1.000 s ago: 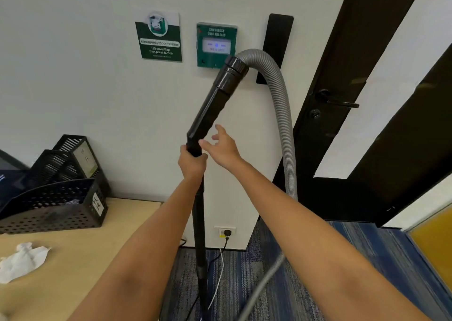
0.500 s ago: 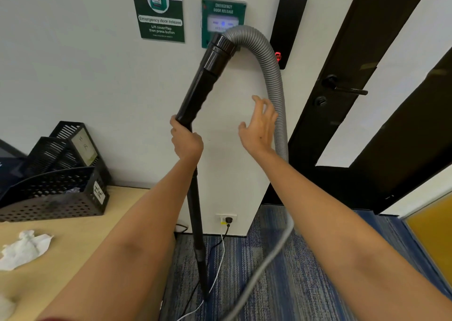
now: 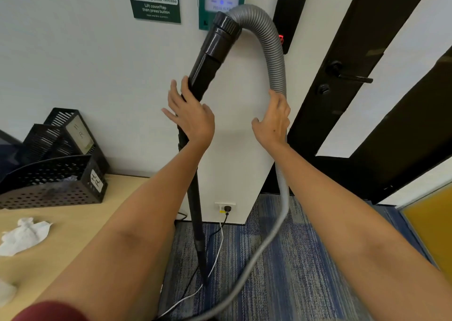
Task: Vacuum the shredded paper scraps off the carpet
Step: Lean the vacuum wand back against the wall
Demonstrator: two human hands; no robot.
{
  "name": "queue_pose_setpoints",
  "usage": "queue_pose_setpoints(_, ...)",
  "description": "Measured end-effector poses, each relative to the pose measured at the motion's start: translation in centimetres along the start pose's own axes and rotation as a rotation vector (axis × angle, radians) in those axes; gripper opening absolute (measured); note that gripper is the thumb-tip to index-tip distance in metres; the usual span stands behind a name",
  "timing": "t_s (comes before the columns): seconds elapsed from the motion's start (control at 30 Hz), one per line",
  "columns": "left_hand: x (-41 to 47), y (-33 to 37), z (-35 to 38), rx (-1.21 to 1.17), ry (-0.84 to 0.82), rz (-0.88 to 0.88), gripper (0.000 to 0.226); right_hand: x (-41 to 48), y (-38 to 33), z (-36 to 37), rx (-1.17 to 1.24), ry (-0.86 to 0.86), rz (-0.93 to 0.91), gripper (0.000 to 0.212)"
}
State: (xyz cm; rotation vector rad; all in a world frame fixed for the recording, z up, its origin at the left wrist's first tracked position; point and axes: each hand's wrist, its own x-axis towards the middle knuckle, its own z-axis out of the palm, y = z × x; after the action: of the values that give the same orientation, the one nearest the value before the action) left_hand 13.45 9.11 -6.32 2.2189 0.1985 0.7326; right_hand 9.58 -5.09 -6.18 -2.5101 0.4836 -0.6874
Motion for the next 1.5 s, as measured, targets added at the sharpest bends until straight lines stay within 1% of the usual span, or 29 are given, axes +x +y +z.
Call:
queue_pose_setpoints(0.07, -0.3, 0.4, -0.1, 0.063, 0.018, 0.066, 0.077, -0.1, -0.3, 0.0, 0.016, 0.0, -0.021, 0.075)
queue_pose_setpoints(0.13, -0.7, 0.7, -0.1, 0.121, 0.077, 0.164, 0.079, -0.1, -0.6, 0.0, 0.017, 0.0, -0.037, 0.074)
queue_pose_setpoints(0.23, -1.5, 0.9, 0.3, 0.154, 0.218, 0.402, 0.083, -0.4, -0.9, 0.3, 0.023, -0.012, -0.076, 0.073)
queue_pose_setpoints(0.3, -2.3, 1.0, 0.7, 0.163, 0.243, 0.561, 0.085, -0.8, -1.0, 0.4, 0.016, -0.035, -0.101, 0.072)
queue_pose_setpoints(0.33, -2.6, 1.2, 0.7, 0.169, 0.241, 0.613, 0.084, -1.0, -1.0, 0.4, 0.014, -0.045, -0.111, 0.071)
queue_pose_setpoints(0.47, -3.8, 1.4, 0.4, 0.205, 0.245, 0.699, 0.077, -1.7, -1.1, 0.1, 0.035, -0.046, -0.146, 0.07)
queue_pose_setpoints(0.53, -4.1, 1.5, 0.0, 0.175, 0.255, 0.665, 0.07, -2.1, -1.5, -0.2, 0.121, -0.042, -0.162, 0.068)
queue_pose_setpoints(0.6, -3.7, 2.0, -0.6, 0.115, 0.232, 0.519, 0.068, -2.4, -2.3, -0.5, 0.257, -0.035, -0.201, 0.064)
queue_pose_setpoints(0.63, -3.3, 2.4, -1.3, 0.067, 0.168, 0.413, 0.068, -2.6, -2.9, -0.7, 0.315, -0.029, -0.223, 0.062)
queue_pose_setpoints(0.7, -2.3, 3.1, -2.6, -0.007, -0.038, 0.207, 0.068, -2.7, -4.3, -1.0, 0.372, -0.029, -0.255, 0.062)
queue_pose_setpoints(0.73, -1.7, 3.2, -3.1, -0.012, -0.107, 0.152, 0.067, -2.6, -5.0, -1.1, 0.366, -0.032, -0.267, 0.064)
queue_pose_setpoints(0.77, -1.3, 3.0, -3.5, -0.003, -0.138, 0.124, 0.067, -2.5, -5.7, -1.2, 0.335, -0.033, -0.279, 0.065)
queue_pose_setpoints(0.93, 0.5, 1.6, -5.9, 0.032, -0.122, 0.024, 0.069, -1.6, -6.9, -1.6, 0.143, 0.048, -0.338, 0.07)
queue_pose_setpoints(1.07, 2.4, 0.8, -6.9, 0.108, -0.069, 0.026, 0.071, -1.3, -6.3, -1.6, 0.071, 0.003, -0.263, 0.072)
queue_pose_setpoints(1.2, 3.4, -1.4, -6.7, 0.194, -0.076, 0.083, 0.069, -1.5, -5.0, -0.9, 0.01, -0.072, -0.207, 0.075)
queue_pose_setpoints(1.37, 3.6, -1.7, -6.3, 0.211, -0.176, 0.158, 0.065, -2.3, -3.8, 0.1, -0.033, -0.165, -0.12, 0.078)
queue_pose_setpoints(1.43, 3.1, -0.7, -6.1, 0.229, -0.237, 0.194, 0.068, -2.4, -3.7, 0.1, -0.034, -0.178, -0.105, 0.079)
queue_pose_setpoints(1.5, 2.4, 0.1, -5.7, 0.231, -0.255, 0.229, 0.071, -2.3, -3.7, -0.1, -0.009, -0.173, -0.104, 0.08)
